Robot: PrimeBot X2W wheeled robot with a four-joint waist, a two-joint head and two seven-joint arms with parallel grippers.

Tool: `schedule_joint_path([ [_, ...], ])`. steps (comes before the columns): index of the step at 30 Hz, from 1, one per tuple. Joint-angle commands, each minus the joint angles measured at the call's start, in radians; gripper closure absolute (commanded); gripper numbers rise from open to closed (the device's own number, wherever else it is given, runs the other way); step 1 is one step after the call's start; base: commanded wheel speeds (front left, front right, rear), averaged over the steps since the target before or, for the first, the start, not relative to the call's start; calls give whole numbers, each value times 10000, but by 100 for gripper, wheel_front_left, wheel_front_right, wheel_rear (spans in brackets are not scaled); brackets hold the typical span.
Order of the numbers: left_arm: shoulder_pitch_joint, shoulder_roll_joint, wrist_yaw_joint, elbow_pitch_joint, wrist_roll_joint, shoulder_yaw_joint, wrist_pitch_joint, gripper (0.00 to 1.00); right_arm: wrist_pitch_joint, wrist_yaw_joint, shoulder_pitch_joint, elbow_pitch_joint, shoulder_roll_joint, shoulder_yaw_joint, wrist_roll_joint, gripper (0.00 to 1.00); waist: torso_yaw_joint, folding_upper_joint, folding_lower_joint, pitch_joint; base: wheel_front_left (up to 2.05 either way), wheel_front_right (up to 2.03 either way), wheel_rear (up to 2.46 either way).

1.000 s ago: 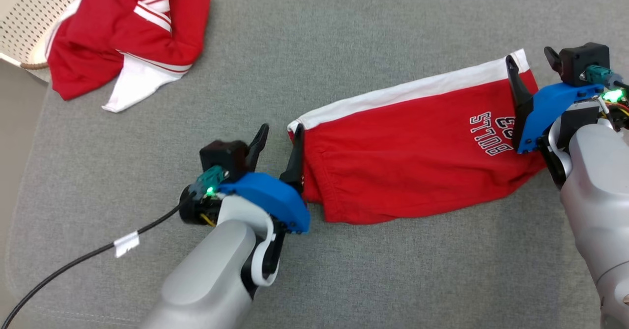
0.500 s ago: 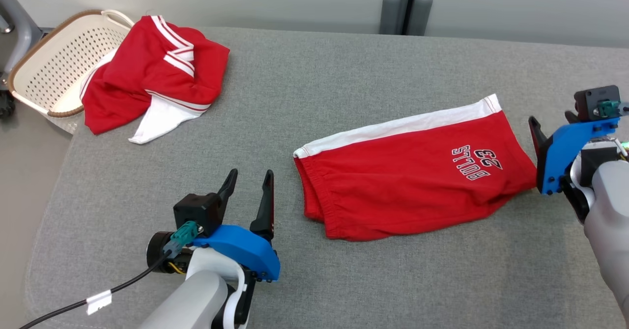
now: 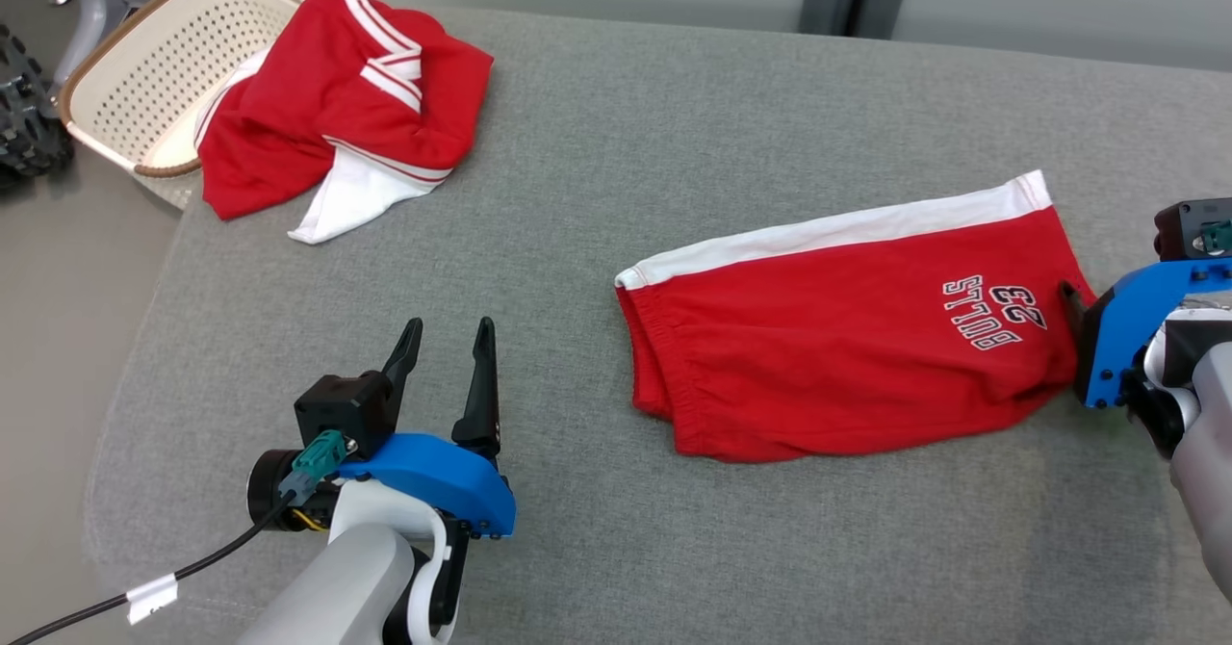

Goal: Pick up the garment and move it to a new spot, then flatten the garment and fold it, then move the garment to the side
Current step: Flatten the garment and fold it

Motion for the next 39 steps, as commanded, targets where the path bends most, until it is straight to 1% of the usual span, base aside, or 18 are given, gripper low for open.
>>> schedule_joint_path([
  [1,-156,17,60,-16,89,19,-49,0,60,2,141,-28,-64,31,137,0,94,1,-1,85,0,0,0],
  [7,-210,-36,97,-6,80,98,-85,0,701,3,423,-125,-27,289,802,0,229,1,-1,177,0,0,0],
  [8,-212,-34,106,-6,72,113,-93,0,799,5,470,-179,2,327,941,29,229,1,-1,182,0,0,0],
  [9,-217,-27,114,-4,70,126,-99,0,901,5,502,-243,14,379,1080,51,227,1,-1,187,0,0,0],
  [11,-226,-11,132,0,70,164,-108,0,1082,12,592,-421,29,524,1344,66,211,1,-1,191,0,0,0],
  [12,-227,-5,138,1,65,179,-114,0,1140,12,628,-517,47,559,1490,76,200,1,-1,194,0,0,0],
  [13,-230,2,145,3,59,194,-120,0,1178,12,648,-627,37,582,1665,98,185,1,-1,195,0,0,0],
  [14,-234,9,159,7,58,206,-124,0,1154,12,665,-747,8,605,1820,100,165,1,-1,195,0,0,0],
  [20,-169,108,168,84,63,274,-146,0,745,2,843,-1141,-38,821,2315,100,-218,1,-1,-94,0,0,0],
  [25,12,143,147,105,4,274,-114,0,287,2,1237,-1396,23,988,2673,100,-828,1,-1,-512,0,0,0],
  [29,102,129,113,77,-74,252,-77,0,-186,2,1694,-1589,-76,935,3027,100,-1376,1,-1,-779,0,0,0],
  [34,276,155,131,56,-163,286,-68,0,-741,2,2311,-1763,93,746,3408,100,-1986,1,-1,-965,0,0,0],
  [39,344,191,170,25,-214,308,-63,0,-1203,2,2701,-1860,347,563,3703,100,-2309,1,-1,-1027,0,0,0],
])
